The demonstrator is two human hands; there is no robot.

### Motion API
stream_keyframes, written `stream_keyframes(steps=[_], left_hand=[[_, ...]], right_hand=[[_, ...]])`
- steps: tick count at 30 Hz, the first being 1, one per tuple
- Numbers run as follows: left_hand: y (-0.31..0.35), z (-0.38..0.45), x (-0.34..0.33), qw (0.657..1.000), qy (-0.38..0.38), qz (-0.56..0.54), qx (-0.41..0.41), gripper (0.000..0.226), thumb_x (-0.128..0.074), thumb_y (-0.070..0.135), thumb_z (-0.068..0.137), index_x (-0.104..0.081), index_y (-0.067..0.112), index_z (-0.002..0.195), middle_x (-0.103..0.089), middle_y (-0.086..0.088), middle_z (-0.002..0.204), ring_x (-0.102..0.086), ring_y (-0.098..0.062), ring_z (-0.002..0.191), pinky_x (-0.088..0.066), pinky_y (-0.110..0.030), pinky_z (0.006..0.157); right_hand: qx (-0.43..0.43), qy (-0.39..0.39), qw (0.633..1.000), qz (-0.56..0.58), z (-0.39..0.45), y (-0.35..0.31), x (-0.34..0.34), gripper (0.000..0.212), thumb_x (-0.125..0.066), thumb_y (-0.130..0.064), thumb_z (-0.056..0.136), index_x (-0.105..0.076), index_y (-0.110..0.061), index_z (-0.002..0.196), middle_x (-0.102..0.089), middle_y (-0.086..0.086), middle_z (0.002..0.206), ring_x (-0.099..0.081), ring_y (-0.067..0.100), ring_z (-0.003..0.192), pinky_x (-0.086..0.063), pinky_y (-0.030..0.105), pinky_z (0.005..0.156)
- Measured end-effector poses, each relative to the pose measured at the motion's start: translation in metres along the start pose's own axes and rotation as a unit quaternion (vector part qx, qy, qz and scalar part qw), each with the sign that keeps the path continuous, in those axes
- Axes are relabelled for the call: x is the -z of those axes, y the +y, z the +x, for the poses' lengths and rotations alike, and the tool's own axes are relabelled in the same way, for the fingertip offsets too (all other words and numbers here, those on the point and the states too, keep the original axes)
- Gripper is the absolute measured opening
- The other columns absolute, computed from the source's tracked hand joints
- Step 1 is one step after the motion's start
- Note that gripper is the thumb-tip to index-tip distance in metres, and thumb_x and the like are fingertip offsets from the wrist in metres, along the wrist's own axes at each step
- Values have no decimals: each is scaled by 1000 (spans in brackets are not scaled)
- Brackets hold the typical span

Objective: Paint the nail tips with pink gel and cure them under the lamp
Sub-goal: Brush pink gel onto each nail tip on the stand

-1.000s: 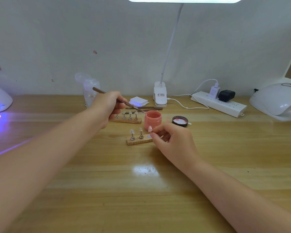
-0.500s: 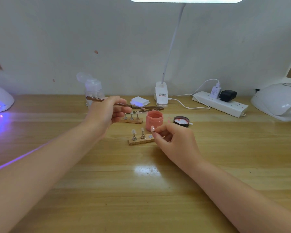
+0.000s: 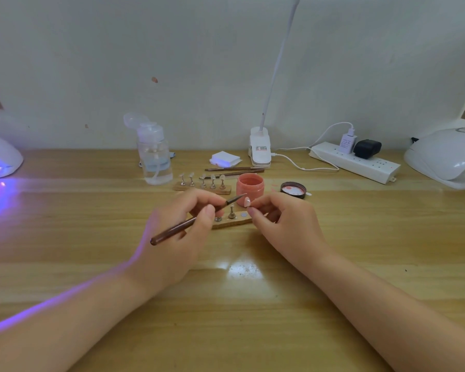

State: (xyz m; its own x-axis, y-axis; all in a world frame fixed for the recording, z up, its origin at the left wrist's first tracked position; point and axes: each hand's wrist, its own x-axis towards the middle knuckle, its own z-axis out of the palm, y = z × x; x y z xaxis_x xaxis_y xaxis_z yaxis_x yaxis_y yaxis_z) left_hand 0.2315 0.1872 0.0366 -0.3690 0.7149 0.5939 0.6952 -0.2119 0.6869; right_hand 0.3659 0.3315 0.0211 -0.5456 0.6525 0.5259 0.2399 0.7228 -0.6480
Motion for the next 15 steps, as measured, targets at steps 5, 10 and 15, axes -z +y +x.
stream_keyframes(steps=[5,10,15], left_hand=[[0,-1,0,998,-15,44,-49,27,-45,34,89,-67,28,102,-70,16,92,-63,-1,95,-41,-6,80],[0,-3,2,996,-17,39,-78,24,-44,29,88,-66,30,96,-70,16,87,-63,-7,90,-46,-18,80],[0,-4,1,997,-4,44,-66,22,-44,33,89,-64,33,99,-70,14,89,-62,-5,89,-44,-14,79]], right_hand=[[2,-1,1000,2,-1,0,0,6,-71,-16,84,-72,-22,83,-62,-18,67,-56,1,62,-42,11,60],[-1,-1,1000,3,0,1,0,7,-71,-16,84,-71,-22,82,-61,-19,66,-56,1,61,-41,9,60],[3,6,1000,1,0,1,0,6,-71,-17,84,-71,-22,80,-61,-19,64,-56,1,62,-42,10,59]])
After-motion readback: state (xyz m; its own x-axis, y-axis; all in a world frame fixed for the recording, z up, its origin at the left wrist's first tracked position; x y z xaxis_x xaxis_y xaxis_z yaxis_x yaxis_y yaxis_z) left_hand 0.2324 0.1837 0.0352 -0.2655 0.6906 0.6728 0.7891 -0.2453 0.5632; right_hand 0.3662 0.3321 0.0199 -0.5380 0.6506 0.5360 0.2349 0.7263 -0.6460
